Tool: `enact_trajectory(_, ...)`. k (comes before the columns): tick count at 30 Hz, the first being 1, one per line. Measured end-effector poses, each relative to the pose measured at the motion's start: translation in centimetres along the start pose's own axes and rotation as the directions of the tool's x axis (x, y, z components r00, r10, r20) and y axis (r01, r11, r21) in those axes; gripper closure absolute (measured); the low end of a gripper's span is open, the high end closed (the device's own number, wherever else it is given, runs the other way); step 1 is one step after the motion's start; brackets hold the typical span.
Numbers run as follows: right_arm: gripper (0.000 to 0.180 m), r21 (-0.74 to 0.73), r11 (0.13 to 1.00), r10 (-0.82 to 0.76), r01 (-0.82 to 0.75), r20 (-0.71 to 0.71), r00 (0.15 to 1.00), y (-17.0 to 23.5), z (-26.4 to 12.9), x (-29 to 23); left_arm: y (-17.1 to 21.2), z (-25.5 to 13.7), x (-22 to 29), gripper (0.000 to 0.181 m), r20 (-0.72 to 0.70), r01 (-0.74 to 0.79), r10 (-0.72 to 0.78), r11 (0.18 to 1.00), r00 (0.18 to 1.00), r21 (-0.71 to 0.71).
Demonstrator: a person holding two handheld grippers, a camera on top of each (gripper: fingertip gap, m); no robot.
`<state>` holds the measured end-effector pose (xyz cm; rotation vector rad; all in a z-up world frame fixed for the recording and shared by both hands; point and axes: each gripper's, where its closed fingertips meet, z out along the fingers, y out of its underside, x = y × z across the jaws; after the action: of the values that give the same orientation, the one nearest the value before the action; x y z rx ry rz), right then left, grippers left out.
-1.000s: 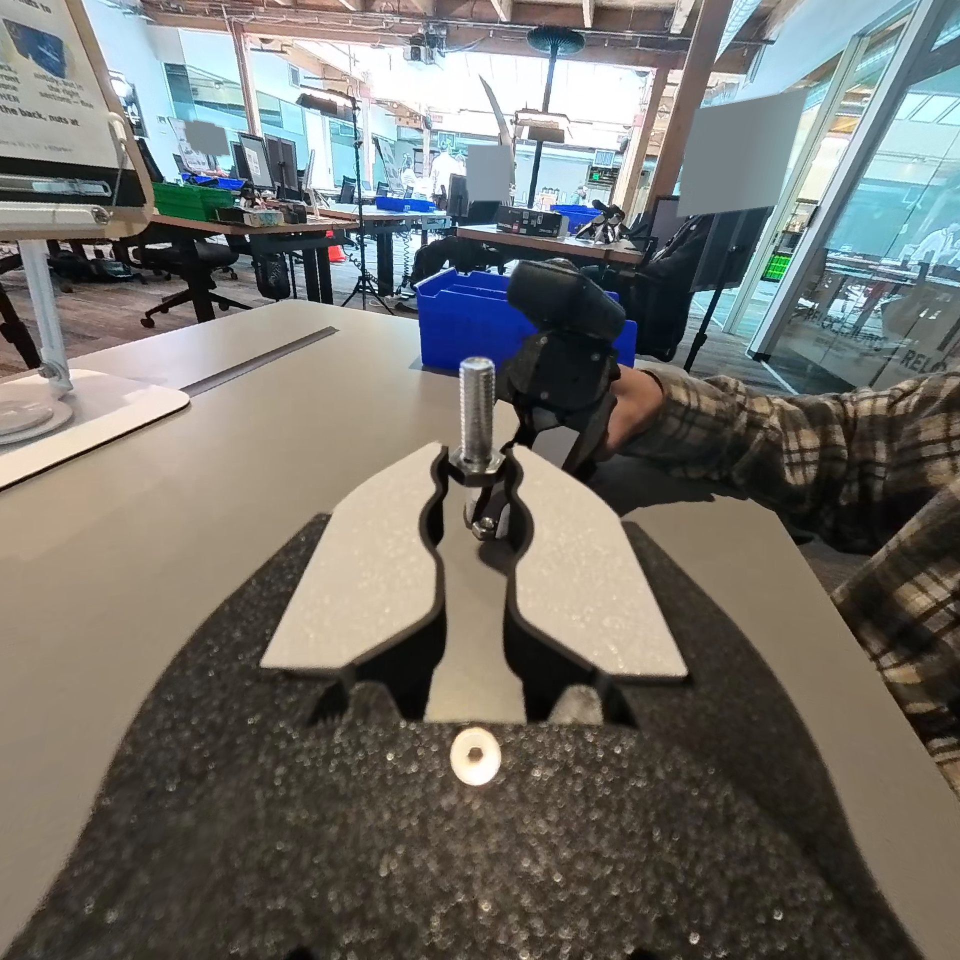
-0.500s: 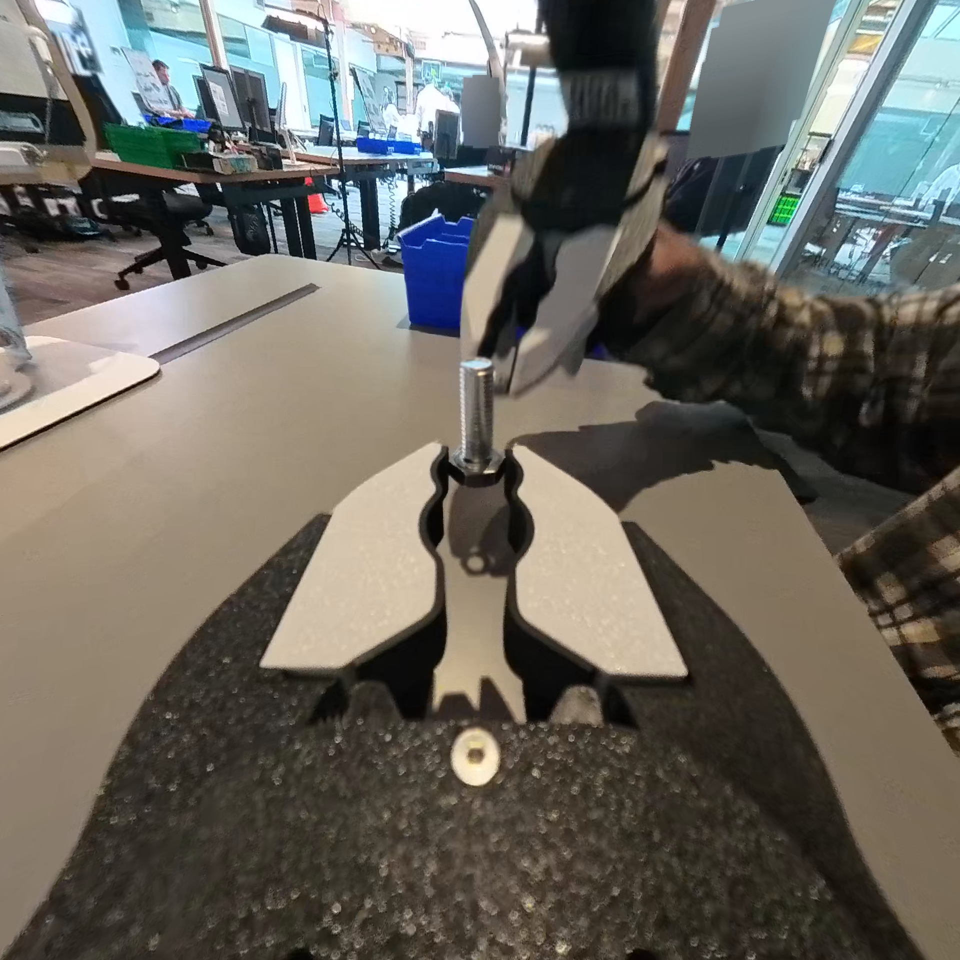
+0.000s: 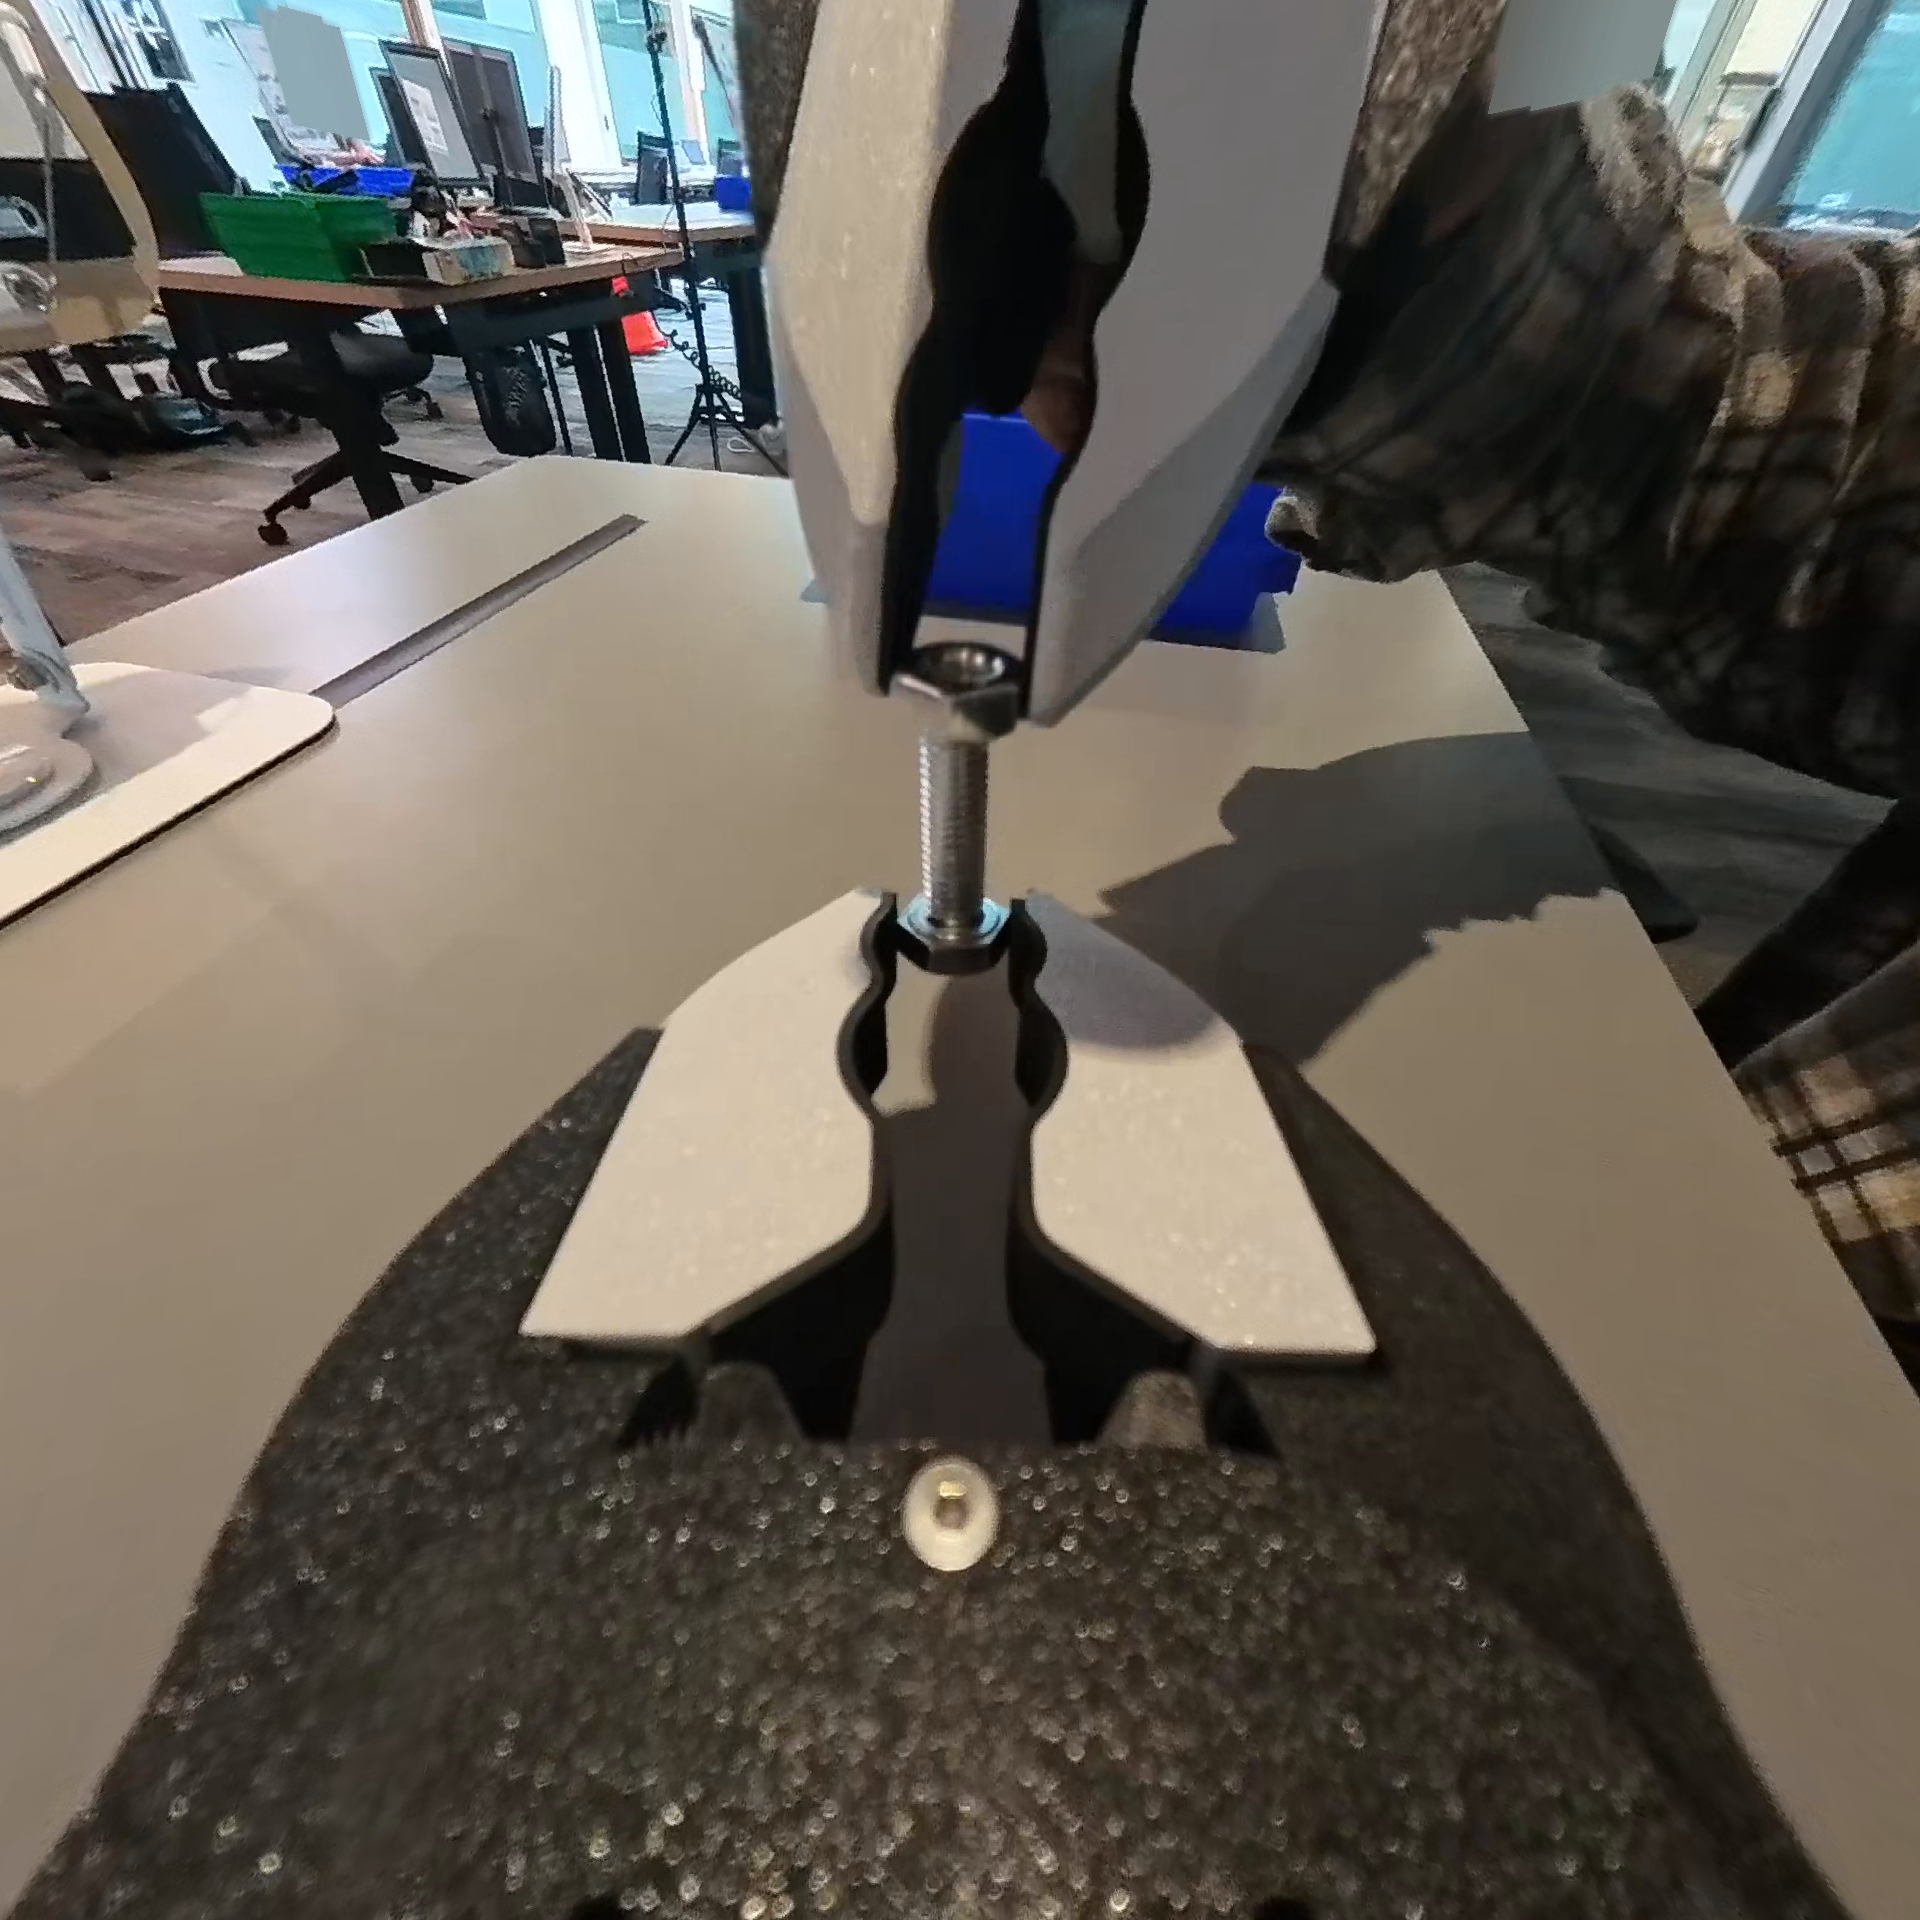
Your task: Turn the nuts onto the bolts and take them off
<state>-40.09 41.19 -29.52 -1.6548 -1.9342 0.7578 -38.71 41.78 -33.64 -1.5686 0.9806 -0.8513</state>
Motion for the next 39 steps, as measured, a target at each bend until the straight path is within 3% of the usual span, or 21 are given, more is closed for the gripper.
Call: enact_trajectory(39, 0.162, 0.047, 0.999, -0.004, 0.003, 0.021, 1.000, 0.06, 0.06, -0.06, -0.33, -0.04, 0.07, 0.161, 0.012, -0.015, 0.015, 1.000, 1.000, 0.018)
